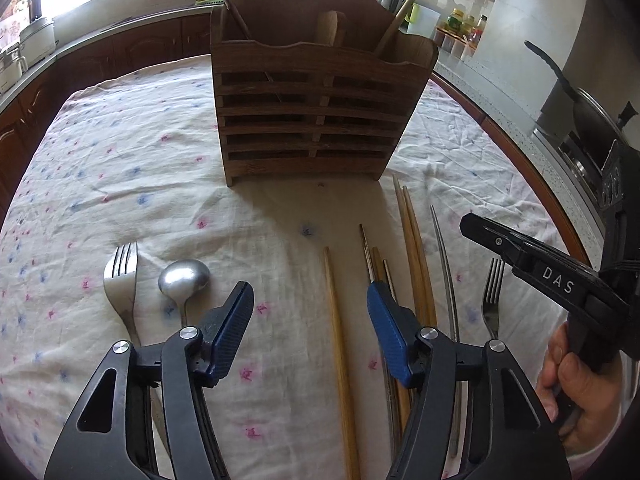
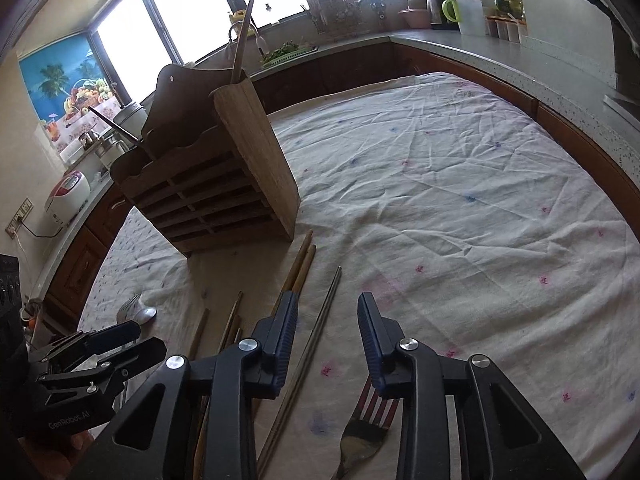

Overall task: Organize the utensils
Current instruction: 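Move the left gripper back down to the bamboo chopsticks, then close the left gripper on a bamboo chopstick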

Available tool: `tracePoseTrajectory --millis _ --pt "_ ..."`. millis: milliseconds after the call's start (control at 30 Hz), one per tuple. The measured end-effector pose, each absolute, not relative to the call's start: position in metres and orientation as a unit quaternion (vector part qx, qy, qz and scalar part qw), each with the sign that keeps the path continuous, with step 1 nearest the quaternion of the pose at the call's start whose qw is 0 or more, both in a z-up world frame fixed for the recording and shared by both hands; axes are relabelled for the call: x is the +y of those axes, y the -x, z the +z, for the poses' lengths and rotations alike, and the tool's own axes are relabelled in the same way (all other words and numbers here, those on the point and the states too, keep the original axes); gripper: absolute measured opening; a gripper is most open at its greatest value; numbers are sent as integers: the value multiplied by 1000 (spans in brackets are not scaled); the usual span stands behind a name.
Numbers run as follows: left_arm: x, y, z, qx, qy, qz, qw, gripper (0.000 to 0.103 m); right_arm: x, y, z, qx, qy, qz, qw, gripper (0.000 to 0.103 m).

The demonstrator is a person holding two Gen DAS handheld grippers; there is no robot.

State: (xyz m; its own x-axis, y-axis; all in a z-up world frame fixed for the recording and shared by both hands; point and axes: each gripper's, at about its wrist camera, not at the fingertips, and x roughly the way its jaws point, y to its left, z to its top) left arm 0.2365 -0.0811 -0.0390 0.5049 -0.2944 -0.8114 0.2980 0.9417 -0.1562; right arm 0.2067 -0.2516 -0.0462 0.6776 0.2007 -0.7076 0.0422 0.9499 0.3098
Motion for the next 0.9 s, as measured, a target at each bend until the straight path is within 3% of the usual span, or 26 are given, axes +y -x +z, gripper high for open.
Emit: tracePoseTrajectory --millis 200,267,500,533,633,900 --pt "-83 -247 -53 486 4 -173 856 53 -246 -223 -55 417 -135 41 898 28" --pt "-85 -251 -57 492 0 -173 853 45 -244 -229 -60 426 -127 38 895 25" --pt "-103 -252 -61 471 -66 -163 864 37 -230 -239 -66 431 -78 33 898 20" --pt "-107 -251 -62 467 -76 -162 866 31 -229 -239 -66 431 -69 26 900 13" --pt "-115 -252 -61 466 -82 -171 864 7 -229 -238 -66 429 -68 26 900 10" --pt "-94 -248 -53 470 -33 -184 862 4 -242 -226 -55 417 -140 54 896 4"
